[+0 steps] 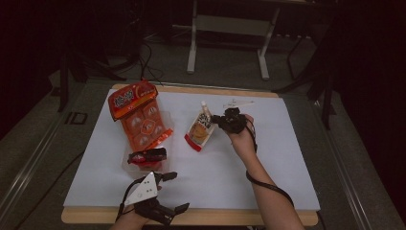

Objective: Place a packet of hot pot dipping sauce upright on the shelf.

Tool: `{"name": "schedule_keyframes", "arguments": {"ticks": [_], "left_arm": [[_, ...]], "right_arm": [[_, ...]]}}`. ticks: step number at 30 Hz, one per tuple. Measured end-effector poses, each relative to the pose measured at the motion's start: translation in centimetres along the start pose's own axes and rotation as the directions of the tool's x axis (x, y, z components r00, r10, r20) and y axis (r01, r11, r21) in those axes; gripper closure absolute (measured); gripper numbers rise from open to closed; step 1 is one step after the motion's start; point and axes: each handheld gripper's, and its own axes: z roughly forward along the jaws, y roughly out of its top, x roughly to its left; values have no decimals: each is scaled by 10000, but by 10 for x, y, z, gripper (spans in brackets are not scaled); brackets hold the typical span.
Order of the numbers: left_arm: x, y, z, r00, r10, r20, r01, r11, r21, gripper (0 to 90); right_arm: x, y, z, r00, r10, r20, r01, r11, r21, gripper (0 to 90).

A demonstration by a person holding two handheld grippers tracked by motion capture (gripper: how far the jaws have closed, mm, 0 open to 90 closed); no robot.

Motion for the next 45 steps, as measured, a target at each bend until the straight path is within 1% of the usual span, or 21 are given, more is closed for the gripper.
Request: {"name": "schedule_keyframes", "arguments": {"ticks": [1, 2, 3, 4, 8, 10, 13, 14, 16, 20, 22, 23, 25, 26, 28, 33, 37, 38, 41, 42, 45], "left_arm": [[0, 1, 0, 10000, -45, 34, 45, 10000, 9, 28], [0, 1, 0, 10000, -45, 34, 45, 10000, 9, 28], [0, 1, 0, 10000, -45, 34, 45, 10000, 9, 28], [-1, 3, 0, 10000, -56, -3, 56, 9996, 279, 28], [-2, 3, 1, 9999, 4, -109, 1, 9989, 465, 28], [-3, 4, 2, 9998, 25, -177, -16, 9988, 486, 28], [-3, 6, 1, 9996, 70, -267, -59, 9991, 409, 28], [-3, 6, 1, 9996, 70, -267, -59, 9991, 409, 29], [-2, 8, 0, 9996, -14, -270, 20, 9998, 216, 31], [0, 11, -1, 9995, -239, -212, 242, 9996, 143, 49], [0, 12, -1, 9991, -429, -8, 429, 9989, 205, 51], [0, 12, 0, 9989, -468, 47, 467, 9987, 200, 51], [-1, 15, 0, 9990, -437, 47, 436, 9989, 195, 52], [-1, 16, 0, 9995, -317, -7, 317, 9993, 187, 52], [-3, 19, 0, 9997, -230, -45, 230, 9997, 110, 52], [-4, 25, -1, 9999, -29, -168, 31, 9999, 110, 52], [-2, 30, -1, 9997, -50, -248, 51, 10000, 38, 60], [-1, 32, -1, 9998, -49, -207, 48, 10000, -61, 60], [1, 39, -1, 9997, -57, -221, 53, 9998, -191, 64], [2, 42, -1, 9999, -66, -120, 63, 9996, -268, 72], [4, 50, -2, 9998, 82, -178, -90, 9991, -425, 95]], "right_arm": [[4, 3, -3, 9998, -179, -38, 179, 9998, -55, 893], [4, 3, -3, 9998, -179, -38, 179, 9998, -55, 893], [8, 5, -6, 9995, -314, -68, 313, 9995, -107, 893], [15, 9, -12, 9988, -431, -247, 426, 9988, -224, 893], [27, 14, -21, 9952, -845, -491, 830, 9961, -306, 893], [32, 15, -26, 9923, -1089, -586, 1073, 9938, -296, 893], [38, 15, -33, 9874, -1480, -558, 1470, 9889, -219, 893], [38, 15, -33, 9874, -1480, -558, 1470, 9889, -219, 893], [42, 13, -40, 9830, -1744, -578, 1735, 9846, -213, 894], [46, 11, -56, 9801, -1870, -667, 1851, 9822, -335, 894], [48, 11, -64, 9787, -1905, -768, 1875, 9813, -447, 894], [50, 10, -70, 9762, -2006, -827, 1964, 9789, -561, 893], [54, 10, -79, 9717, -2176, -917, 2125, 9752, -625, 894], [55, 9, -82, 9708, -2187, -990, 2129, 9749, -660, 894], [57, 9, -91, 9692, -2150, -1202, 2068, 9753, -771, 894], [70, 8, -118, 9573, -2479, -1486, 2316, 9655, -1186, 893], [81, 5, -136, 9461, -2749, -1714, 2514, 9567, -1468, 894], [83, 5, -139, 9439, -2749, -1829, 2500, 9569, -1477, 893], [91, 1, -150, 9334, -2904, -2107, 2590, 9518, -1645, 894], [92, 0, -153, 9310, -2965, -2128, 2637, 9496, -1694, 893], [99, -3, -163, 9229, -3076, -2315, 2676, 9449, -1887, 893]]}}
